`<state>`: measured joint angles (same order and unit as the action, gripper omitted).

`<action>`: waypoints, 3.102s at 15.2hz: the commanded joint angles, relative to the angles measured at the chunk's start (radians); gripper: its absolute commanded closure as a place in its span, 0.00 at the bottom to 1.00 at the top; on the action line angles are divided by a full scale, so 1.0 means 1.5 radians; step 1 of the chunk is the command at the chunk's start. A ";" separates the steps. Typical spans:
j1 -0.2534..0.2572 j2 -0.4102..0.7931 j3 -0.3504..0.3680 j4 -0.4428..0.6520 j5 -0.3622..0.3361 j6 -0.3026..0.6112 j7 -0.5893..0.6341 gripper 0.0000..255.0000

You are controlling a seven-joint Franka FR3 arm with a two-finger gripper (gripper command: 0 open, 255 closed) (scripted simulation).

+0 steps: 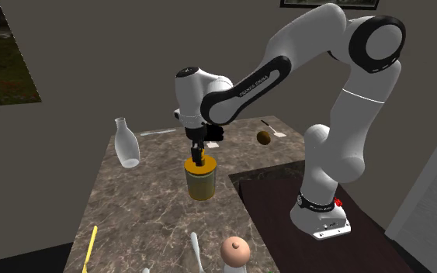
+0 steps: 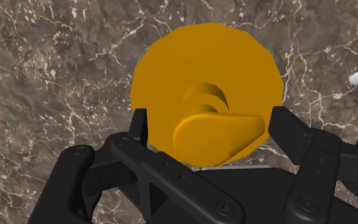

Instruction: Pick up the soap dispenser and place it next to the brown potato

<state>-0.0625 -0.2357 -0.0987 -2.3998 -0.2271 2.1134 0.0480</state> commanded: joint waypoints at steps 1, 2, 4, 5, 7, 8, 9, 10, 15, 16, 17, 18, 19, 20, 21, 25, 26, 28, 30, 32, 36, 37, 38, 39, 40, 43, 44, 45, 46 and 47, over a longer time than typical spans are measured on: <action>0.000 0.000 0.000 -0.001 0.000 0.002 0.000 0.00; 0.000 0.000 0.000 -0.001 0.000 0.002 0.000 0.00; 0.000 0.000 0.000 -0.001 0.000 0.002 0.000 0.00; 0.000 0.000 0.000 -0.001 0.000 0.002 0.000 0.00; 0.000 0.000 0.000 -0.001 0.000 0.002 0.000 1.00; 0.000 0.000 0.000 -0.001 0.000 0.002 0.000 1.00; 0.000 0.000 0.000 -0.001 0.000 0.002 0.000 1.00; 0.000 0.000 0.000 -0.001 0.000 0.002 0.000 1.00; 0.000 0.000 0.000 -0.001 0.000 0.002 0.000 1.00; 0.000 -0.004 0.000 0.004 0.001 -0.008 -0.002 1.00; 0.000 -0.008 0.000 0.009 0.002 -0.017 -0.003 1.00; 0.001 -0.012 0.001 0.015 0.002 -0.026 -0.005 1.00; 0.001 -0.016 0.001 0.021 0.003 -0.036 -0.006 1.00; 0.001 -0.019 0.002 0.026 0.004 -0.045 -0.008 1.00; 0.001 -0.023 0.002 0.032 0.005 -0.054 -0.009 1.00; 0.002 -0.035 0.003 0.057 0.008 -0.091 -0.015 1.00; 0.003 -0.038 0.004 0.064 0.009 -0.101 -0.017 1.00; 0.003 -0.043 0.005 0.077 0.010 -0.119 -0.019 1.00; 0.003 -0.047 0.005 0.092 0.012 -0.137 -0.022 1.00; 0.004 -0.051 0.006 0.106 0.013 -0.155 -0.025 1.00; 0.004 -0.056 0.008 0.137 0.015 -0.191 -0.030 1.00; 0.005 -0.057 0.008 0.145 0.016 -0.200 -0.032 1.00; 0.005 -0.058 0.008 0.153 0.016 -0.209 -0.033 1.00; 0.005 -0.058 0.009 0.161 0.017 -0.217 -0.035 1.00; 0.005 -0.059 0.009 0.170 0.017 -0.226 -0.036 1.00; 0.005 -0.060 0.010 0.196 0.019 -0.253 -0.040 1.00; 0.006 -0.060 0.011 0.205 0.019 -0.262 -0.041 1.00; 0.006 -0.059 0.011 0.214 0.019 -0.270 -0.043 1.00; 0.006 -0.059 0.011 0.223 0.020 -0.279 -0.044 1.00; 0.006 -0.058 0.012 0.233 0.020 -0.288 -0.045 1.00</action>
<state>-0.0534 -0.3223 -0.0811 -2.0665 -0.1972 1.6976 -0.0168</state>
